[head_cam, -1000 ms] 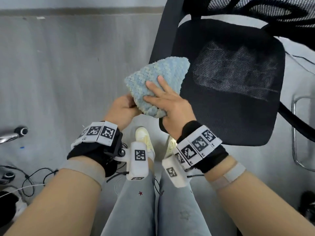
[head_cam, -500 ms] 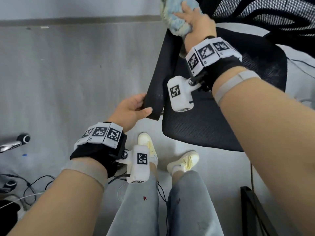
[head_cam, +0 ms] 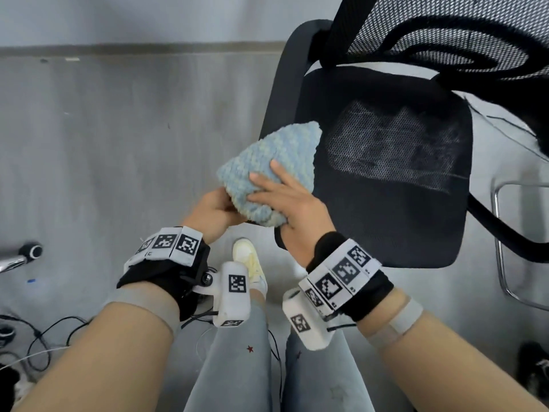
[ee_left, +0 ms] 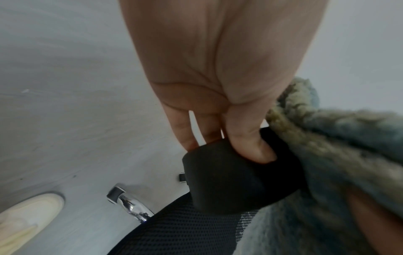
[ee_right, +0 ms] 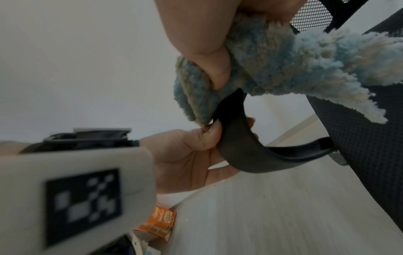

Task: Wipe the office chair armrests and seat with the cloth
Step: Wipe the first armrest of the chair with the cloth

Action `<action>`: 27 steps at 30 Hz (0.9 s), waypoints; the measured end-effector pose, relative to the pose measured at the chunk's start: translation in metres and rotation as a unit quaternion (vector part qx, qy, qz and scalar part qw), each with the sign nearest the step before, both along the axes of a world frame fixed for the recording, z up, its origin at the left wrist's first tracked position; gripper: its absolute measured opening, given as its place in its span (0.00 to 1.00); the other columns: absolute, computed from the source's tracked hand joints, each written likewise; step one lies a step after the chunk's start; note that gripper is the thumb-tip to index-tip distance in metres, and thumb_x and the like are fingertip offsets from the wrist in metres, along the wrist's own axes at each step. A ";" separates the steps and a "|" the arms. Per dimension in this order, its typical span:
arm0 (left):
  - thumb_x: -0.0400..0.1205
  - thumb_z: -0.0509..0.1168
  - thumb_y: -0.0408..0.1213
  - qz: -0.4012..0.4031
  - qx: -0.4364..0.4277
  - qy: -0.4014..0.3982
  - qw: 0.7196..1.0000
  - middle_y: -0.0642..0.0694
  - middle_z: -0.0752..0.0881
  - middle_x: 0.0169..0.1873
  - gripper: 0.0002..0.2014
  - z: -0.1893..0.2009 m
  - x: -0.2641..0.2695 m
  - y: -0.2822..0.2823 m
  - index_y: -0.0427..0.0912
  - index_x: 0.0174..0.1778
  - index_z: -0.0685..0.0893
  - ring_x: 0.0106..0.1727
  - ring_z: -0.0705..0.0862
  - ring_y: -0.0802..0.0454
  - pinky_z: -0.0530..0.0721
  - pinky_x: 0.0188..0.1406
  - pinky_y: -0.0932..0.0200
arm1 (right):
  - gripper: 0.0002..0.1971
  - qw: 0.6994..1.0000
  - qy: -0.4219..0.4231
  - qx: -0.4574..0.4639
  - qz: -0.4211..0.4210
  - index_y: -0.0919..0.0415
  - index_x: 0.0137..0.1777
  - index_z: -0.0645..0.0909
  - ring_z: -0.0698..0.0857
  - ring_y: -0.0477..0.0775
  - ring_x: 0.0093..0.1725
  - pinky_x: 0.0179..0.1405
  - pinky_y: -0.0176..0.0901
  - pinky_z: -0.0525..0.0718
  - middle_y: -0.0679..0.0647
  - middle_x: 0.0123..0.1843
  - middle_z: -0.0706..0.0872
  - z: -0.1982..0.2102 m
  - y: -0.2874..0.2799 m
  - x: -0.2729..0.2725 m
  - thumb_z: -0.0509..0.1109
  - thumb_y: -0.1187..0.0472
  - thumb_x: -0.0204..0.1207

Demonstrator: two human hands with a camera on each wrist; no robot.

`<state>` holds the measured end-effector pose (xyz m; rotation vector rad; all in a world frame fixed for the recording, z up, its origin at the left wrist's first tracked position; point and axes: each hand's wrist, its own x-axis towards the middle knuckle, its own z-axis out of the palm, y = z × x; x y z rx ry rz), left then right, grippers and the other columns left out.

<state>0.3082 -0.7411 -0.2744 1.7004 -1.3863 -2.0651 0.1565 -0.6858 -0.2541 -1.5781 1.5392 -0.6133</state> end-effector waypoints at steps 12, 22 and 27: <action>0.78 0.60 0.27 0.077 -0.061 -0.059 0.993 0.53 0.86 0.51 0.21 0.004 -0.019 0.018 0.47 0.67 0.75 0.54 0.81 0.59 0.76 0.62 0.61 | 0.20 0.934 -0.268 0.089 -0.217 0.56 0.57 0.78 0.83 0.43 0.54 0.58 0.34 0.80 0.49 0.52 0.86 0.014 0.007 -0.044 0.64 0.69 0.64; 0.71 0.65 0.30 0.288 -0.250 -0.169 0.909 0.44 0.76 0.69 0.26 0.047 -0.118 0.041 0.47 0.66 0.75 0.69 0.75 0.54 0.70 0.74 0.53 | 0.11 0.807 -0.409 0.096 -0.415 0.57 0.47 0.82 0.89 0.46 0.42 0.41 0.42 0.89 0.46 0.38 0.91 0.019 0.068 -0.202 0.63 0.73 0.75; 0.75 0.64 0.27 0.243 -0.200 -0.064 0.947 0.52 0.78 0.64 0.23 0.059 -0.244 0.069 0.47 0.66 0.76 0.64 0.75 0.60 0.72 0.70 0.62 | 0.09 0.773 -0.424 0.084 -0.464 0.60 0.49 0.82 0.90 0.48 0.43 0.38 0.41 0.89 0.47 0.36 0.92 0.033 0.106 -0.294 0.64 0.71 0.75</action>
